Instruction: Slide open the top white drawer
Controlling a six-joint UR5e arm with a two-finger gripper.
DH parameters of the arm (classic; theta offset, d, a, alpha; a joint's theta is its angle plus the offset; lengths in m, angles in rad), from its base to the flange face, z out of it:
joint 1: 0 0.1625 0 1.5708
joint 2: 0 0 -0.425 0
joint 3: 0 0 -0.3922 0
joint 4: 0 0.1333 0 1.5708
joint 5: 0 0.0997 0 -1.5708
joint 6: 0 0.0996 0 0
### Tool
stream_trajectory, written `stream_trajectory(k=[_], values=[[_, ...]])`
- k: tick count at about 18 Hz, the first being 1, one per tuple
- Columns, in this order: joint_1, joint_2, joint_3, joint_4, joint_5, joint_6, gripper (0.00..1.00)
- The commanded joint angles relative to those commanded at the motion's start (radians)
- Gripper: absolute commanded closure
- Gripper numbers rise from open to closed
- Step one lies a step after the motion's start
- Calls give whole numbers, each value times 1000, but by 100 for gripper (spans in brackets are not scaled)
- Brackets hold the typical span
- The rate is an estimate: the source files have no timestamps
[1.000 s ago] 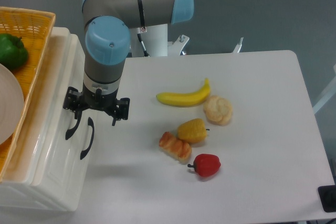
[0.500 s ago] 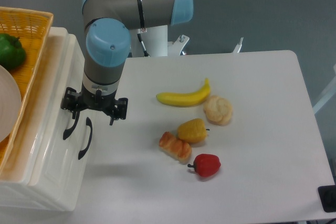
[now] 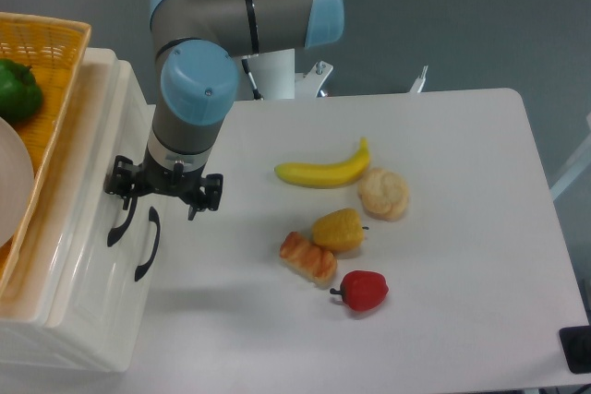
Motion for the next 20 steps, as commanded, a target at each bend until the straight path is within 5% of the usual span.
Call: stream_trajectory(k=[20], values=[[17,-9,3,6,52,5,0]])
